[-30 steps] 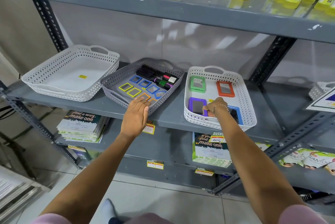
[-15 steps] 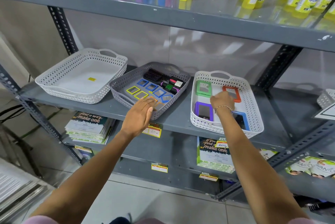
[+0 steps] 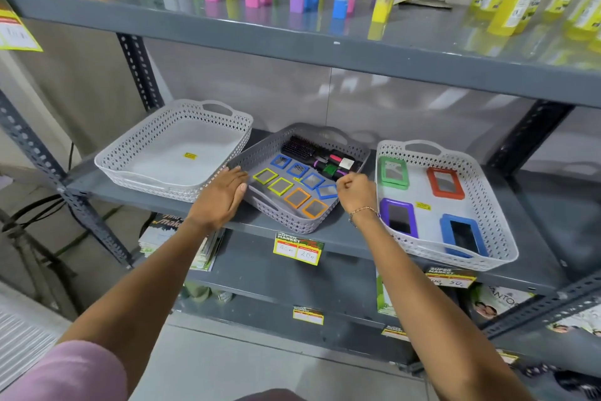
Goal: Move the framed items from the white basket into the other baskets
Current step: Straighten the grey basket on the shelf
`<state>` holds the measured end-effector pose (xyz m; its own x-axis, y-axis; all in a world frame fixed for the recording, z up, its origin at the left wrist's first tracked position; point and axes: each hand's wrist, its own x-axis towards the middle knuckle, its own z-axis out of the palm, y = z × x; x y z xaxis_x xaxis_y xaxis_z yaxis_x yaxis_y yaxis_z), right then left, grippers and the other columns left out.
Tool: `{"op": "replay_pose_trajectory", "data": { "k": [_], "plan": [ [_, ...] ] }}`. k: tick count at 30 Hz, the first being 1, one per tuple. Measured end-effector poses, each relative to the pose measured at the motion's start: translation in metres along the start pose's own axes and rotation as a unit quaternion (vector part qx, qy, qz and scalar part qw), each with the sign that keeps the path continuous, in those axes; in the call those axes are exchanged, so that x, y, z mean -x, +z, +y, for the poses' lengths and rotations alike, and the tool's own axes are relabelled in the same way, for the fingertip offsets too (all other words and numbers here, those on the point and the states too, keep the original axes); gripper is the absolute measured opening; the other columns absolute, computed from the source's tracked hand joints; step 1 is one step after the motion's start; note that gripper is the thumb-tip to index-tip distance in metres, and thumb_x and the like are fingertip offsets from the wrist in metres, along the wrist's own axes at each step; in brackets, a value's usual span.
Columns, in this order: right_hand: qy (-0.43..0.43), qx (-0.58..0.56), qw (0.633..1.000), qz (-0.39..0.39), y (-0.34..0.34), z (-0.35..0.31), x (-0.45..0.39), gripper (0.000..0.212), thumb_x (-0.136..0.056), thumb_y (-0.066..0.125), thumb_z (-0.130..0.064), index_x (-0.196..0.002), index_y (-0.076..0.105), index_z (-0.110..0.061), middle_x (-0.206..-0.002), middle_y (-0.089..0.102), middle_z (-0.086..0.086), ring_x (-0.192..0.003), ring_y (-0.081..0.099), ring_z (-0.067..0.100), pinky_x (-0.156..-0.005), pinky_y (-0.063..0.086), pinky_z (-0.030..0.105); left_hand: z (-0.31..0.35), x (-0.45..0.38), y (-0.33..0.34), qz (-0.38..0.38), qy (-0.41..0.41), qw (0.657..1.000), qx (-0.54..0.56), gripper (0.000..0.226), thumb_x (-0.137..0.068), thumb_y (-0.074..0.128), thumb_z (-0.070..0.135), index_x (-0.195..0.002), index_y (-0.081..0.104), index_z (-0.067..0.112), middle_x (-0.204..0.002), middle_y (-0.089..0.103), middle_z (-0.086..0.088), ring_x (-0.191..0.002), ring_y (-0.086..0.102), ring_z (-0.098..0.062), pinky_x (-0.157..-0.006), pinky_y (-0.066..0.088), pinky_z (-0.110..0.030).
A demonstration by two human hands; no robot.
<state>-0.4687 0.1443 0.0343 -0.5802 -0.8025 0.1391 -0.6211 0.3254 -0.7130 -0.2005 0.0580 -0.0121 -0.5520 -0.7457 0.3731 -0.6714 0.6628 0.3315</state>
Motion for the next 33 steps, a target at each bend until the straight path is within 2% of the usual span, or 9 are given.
{"op": "replay_pose_trajectory", "data": {
  "k": [4,6,7,9,10,12,17,24,33],
  "plan": [
    [-0.004,0.053,0.998,-0.014,0.008,-0.004,-0.017,0.029,-0.081,0.048,0.003,-0.074,0.075,0.001,-0.075,0.07,0.017,-0.073,0.063,0.024,-0.065,0.046,0.02,-0.01,-0.009,-0.002,-0.016,0.024,1.0,0.004,0.052,-0.098,0.024,0.029,-0.118,0.06,-0.004,-0.119,0.063,-0.019,-0.123,0.05,-0.032,-0.113,0.027,-0.042],
    [0.002,0.081,0.996,-0.031,0.015,-0.008,-0.029,0.03,-0.082,0.046,0.003,-0.067,0.072,-0.002,-0.074,0.064,0.024,-0.072,0.059,0.026,-0.076,0.05,0.02,-0.015,-0.013,-0.003,-0.019,0.032,0.999,0.012,0.054,-0.099,0.023,0.031,-0.115,0.062,-0.003,-0.115,0.064,-0.019,-0.118,0.053,-0.033,-0.111,0.031,-0.043],
    [0.006,0.096,0.994,-0.043,0.018,-0.01,-0.034,0.029,-0.083,0.045,0.002,-0.059,0.06,-0.006,-0.075,0.061,0.026,-0.073,0.057,0.029,-0.085,0.052,0.026,-0.017,-0.013,-0.001,-0.01,0.039,0.999,0.013,0.055,-0.1,0.022,0.032,-0.113,0.062,-0.002,-0.112,0.065,-0.019,-0.114,0.054,-0.033,-0.109,0.034,-0.042],
    [0.011,0.132,0.989,-0.063,0.024,-0.016,-0.043,0.019,-0.085,0.049,0.0,-0.071,0.061,0.007,-0.087,0.065,0.03,-0.086,0.061,0.038,-0.088,0.052,0.034,-0.021,-0.01,0.003,0.021,0.049,0.998,0.015,0.051,-0.101,0.022,0.03,-0.107,0.063,-0.001,-0.106,0.065,-0.018,-0.108,0.056,-0.032,-0.106,0.035,-0.039],
    [0.007,0.153,0.985,-0.075,0.026,-0.018,-0.047,0.011,-0.085,0.055,-0.004,-0.08,0.064,0.0,-0.098,0.066,0.03,-0.096,0.062,0.039,-0.087,0.051,0.036,-0.021,-0.01,0.005,0.036,0.053,0.998,0.015,0.047,-0.1,0.025,0.027,-0.105,0.062,-0.001,-0.104,0.065,-0.018,-0.106,0.056,-0.031,-0.106,0.035,-0.038],
    [-0.005,0.211,0.972,-0.107,0.031,-0.02,-0.052,0.022,-0.084,0.065,-0.014,-0.098,0.064,0.004,-0.109,0.066,0.025,-0.106,0.061,0.036,-0.088,0.05,0.037,-0.022,-0.01,0.01,0.047,0.055,0.997,0.021,0.042,-0.099,0.027,0.023,-0.103,0.062,0.0,-0.103,0.064,-0.019,-0.104,0.055,-0.031,-0.105,0.034,-0.037],
    [-0.021,0.328,0.932,-0.155,0.044,-0.019,-0.052,0.038,-0.083,0.069,-0.022,-0.114,0.061,-0.001,-0.12,0.064,0.019,-0.113,0.061,0.033,-0.09,0.051,0.036,-0.021,-0.011,0.011,0.062,0.051,0.996,0.04,0.044,-0.1,0.025,0.024,-0.097,0.062,-0.001,-0.099,0.064,-0.02,-0.101,0.055,-0.032,-0.103,0.035,-0.038],
    [-0.044,0.381,0.906,-0.176,0.043,-0.015,-0.055,0.033,-0.086,0.065,-0.015,-0.116,0.061,-0.002,-0.125,0.062,0.016,-0.117,0.059,0.029,-0.091,0.051,0.035,-0.019,-0.011,0.014,0.058,0.044,0.997,0.038,0.046,-0.099,0.025,0.024,-0.103,0.062,-0.003,-0.104,0.064,-0.021,-0.106,0.056,-0.034,-0.107,0.034,-0.04],
    [-0.045,0.381,0.904,-0.189,0.043,-0.012,-0.058,0.031,-0.084,0.066,-0.011,-0.113,0.061,0.0,-0.121,0.064,0.018,-0.113,0.062,0.032,-0.09,0.052,0.035,-0.023,-0.012,0.018,0.078,0.057,0.995,0.029,0.042,-0.099,0.027,0.021,-0.102,0.063,-0.002,-0.103,0.064,-0.02,-0.105,0.055,-0.032,-0.106,0.03,-0.033]
  ]
}}
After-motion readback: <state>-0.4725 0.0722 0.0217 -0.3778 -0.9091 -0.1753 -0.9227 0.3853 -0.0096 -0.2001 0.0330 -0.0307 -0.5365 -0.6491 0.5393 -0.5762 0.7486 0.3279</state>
